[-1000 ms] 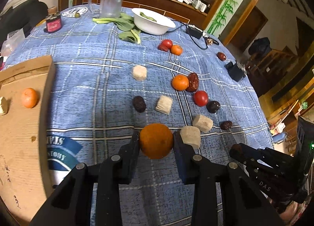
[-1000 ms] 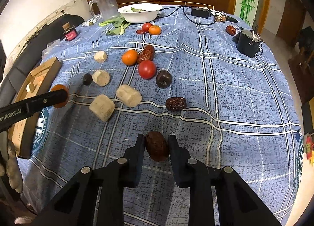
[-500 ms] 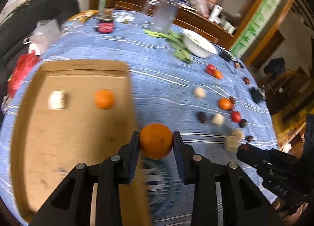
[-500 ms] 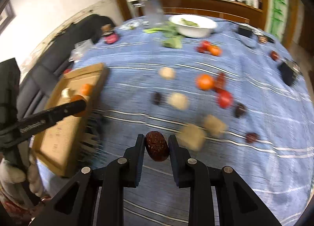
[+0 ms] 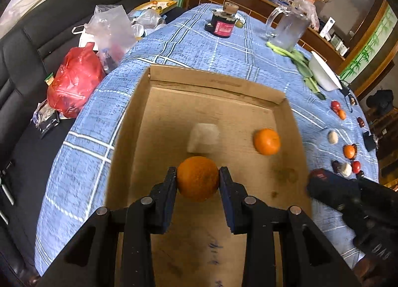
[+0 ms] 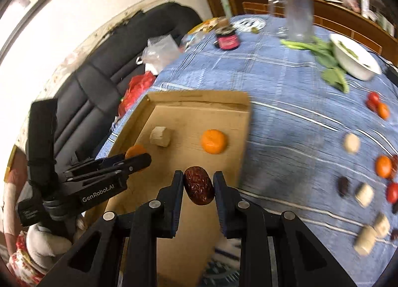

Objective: Organize fruits
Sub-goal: 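Carry the date and orange into the tray and open both grippers, then withdraw both grippers from the tray back over the table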

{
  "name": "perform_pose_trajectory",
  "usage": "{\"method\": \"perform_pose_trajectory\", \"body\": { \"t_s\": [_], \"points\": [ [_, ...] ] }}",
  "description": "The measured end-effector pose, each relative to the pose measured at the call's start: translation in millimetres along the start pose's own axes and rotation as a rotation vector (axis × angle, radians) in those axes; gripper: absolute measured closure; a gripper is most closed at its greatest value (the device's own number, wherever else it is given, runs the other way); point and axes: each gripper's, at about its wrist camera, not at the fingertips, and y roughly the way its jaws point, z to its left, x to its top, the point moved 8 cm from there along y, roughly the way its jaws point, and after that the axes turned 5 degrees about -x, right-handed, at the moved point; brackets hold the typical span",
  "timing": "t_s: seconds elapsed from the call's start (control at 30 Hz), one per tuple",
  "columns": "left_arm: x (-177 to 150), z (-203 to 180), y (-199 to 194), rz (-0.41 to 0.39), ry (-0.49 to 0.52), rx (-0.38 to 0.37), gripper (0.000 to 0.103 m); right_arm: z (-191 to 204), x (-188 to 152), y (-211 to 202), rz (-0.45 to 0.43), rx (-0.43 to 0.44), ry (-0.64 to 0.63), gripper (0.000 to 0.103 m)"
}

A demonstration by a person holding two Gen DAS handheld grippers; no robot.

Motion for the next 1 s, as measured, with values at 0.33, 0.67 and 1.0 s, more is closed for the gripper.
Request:
{"method": "perform_pose_trajectory", "body": {
  "t_s": [0.33, 0.67, 1.0],
  "points": [
    [1, 9, 16, 0.042, 0.003, 0.003, 0.070, 5, -3, 47, 0.066, -0.042, 0.008, 0.076],
    [3, 24, -2, 0.018, -0.088, -0.023, 0.069, 5, -7, 60, 0.088, -0.044, 0.017, 0.071],
    [24, 11, -79, -0.161, -0.106, 0.038, 0.041, 3, 13, -1, -0.055, -0.071, 0.013, 0.050]
  ]
}}
